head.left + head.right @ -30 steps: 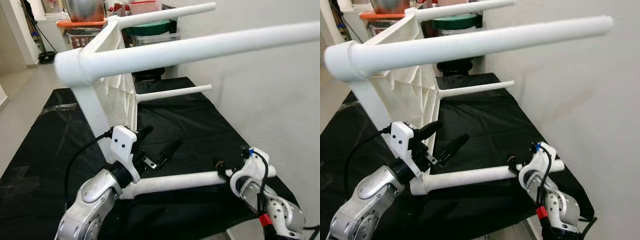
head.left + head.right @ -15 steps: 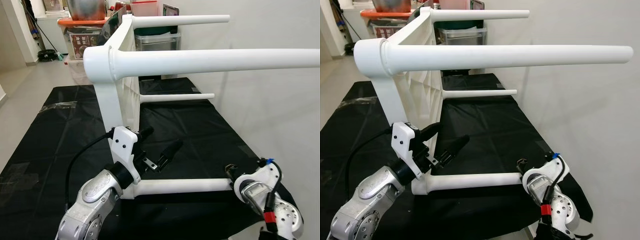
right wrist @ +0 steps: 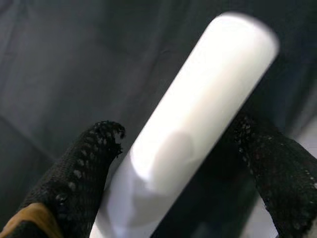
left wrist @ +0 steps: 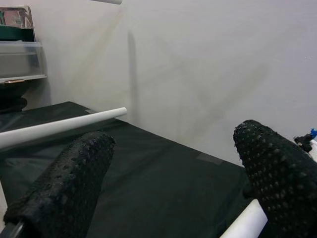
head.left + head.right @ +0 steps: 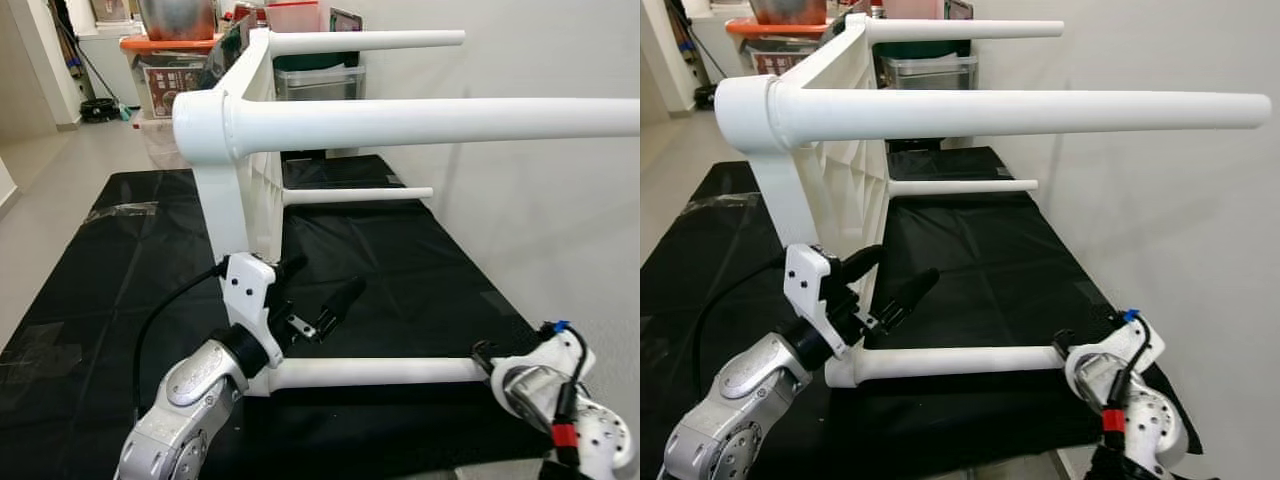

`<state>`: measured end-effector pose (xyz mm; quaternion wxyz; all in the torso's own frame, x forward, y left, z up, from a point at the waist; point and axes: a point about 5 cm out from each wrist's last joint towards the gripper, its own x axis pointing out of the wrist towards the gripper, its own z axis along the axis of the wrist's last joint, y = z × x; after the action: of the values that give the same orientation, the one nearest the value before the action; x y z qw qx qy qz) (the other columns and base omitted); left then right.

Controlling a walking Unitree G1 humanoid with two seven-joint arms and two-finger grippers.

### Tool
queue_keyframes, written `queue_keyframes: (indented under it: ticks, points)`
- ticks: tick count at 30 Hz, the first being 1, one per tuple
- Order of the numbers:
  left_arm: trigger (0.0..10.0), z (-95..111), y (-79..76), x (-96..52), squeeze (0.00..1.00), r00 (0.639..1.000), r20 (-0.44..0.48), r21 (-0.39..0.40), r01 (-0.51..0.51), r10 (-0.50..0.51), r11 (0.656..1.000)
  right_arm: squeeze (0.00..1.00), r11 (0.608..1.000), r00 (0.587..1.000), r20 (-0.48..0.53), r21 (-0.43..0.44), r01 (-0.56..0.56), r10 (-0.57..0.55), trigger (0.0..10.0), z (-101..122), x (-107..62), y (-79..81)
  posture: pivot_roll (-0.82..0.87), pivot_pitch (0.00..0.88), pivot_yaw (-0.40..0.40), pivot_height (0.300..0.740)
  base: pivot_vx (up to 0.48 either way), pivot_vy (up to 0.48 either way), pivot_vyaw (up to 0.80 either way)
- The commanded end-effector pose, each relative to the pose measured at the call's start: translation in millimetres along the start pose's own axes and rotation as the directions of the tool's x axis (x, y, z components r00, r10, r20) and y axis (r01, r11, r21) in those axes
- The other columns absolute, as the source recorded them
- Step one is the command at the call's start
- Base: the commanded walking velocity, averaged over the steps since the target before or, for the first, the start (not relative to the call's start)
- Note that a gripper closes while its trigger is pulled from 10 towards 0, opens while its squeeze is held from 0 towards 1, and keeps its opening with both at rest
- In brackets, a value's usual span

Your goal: Building children table

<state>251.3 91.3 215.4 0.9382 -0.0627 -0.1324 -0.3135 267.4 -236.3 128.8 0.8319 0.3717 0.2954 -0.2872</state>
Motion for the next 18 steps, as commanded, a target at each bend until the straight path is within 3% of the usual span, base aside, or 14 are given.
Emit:
queue_keyframes:
  ticks: [1,9,18]
  points:
    - [10.0,-2.7,3.4,-2.7,0.0,1.0,-0.016,-0.001,-0.025,0.025,1.0,0.0,1.0,1.0,-0.02,-0.01,0.004,-0.004,10.0,-5.2,-1.4,-2.2,-0.02,0.0,-0.044,0.74,0.0,0.0,0.0]
    - [10.0,-6.9,-0.2,-6.5,0.0,0.999,-0.039,-0.004,-0.001,0.001,1.0,0.0,0.996,0.998,-0.035,-0.067,-0.052,0.049,10.0,-7.5,-14.0,-2.0,-0.04,0.0,-0.034,0.74,0.0,0.0,0.0]
    - [10.0,-11.4,-2.8,-2.3,0.0,0.998,-0.051,-0.007,0.032,-0.033,0.999,0.0,0.991,0.989,-0.061,0.03,-0.132,0.134,10.0,-4.9,-21.3,-7.1,-0.07,0.0,-0.003,0.74,0.0,0.0,0.0]
